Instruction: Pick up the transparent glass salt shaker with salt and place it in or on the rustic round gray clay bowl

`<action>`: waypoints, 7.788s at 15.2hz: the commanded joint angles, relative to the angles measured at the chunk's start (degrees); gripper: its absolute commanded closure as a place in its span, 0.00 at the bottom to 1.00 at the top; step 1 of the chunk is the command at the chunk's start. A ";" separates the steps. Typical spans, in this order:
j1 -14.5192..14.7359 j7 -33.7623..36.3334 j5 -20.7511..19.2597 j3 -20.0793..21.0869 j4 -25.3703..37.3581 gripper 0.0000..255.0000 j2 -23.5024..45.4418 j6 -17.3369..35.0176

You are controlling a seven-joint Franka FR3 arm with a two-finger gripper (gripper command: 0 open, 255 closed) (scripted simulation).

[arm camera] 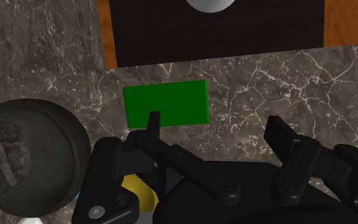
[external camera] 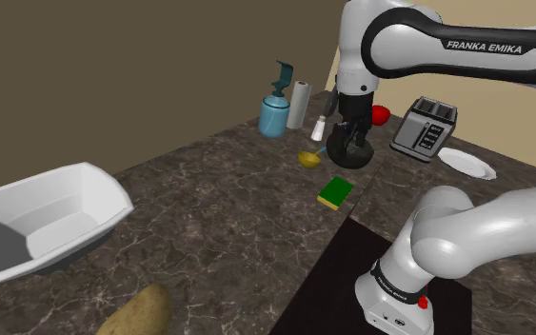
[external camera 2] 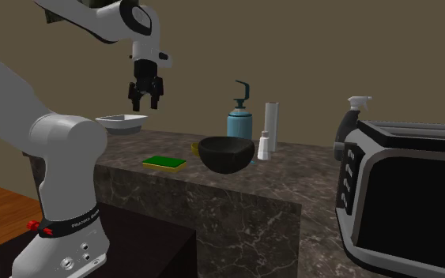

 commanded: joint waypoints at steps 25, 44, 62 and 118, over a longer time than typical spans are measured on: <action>-7.31 -16.90 -2.82 -24.41 10.70 0.00 30.00 41.21; -10.40 -32.65 16.94 -29.98 22.96 0.00 51.67 54.06; -10.25 -32.09 16.19 -30.15 23.69 1.00 50.89 52.70; -15.57 -18.64 -8.01 -24.57 2.47 1.00 6.54 33.75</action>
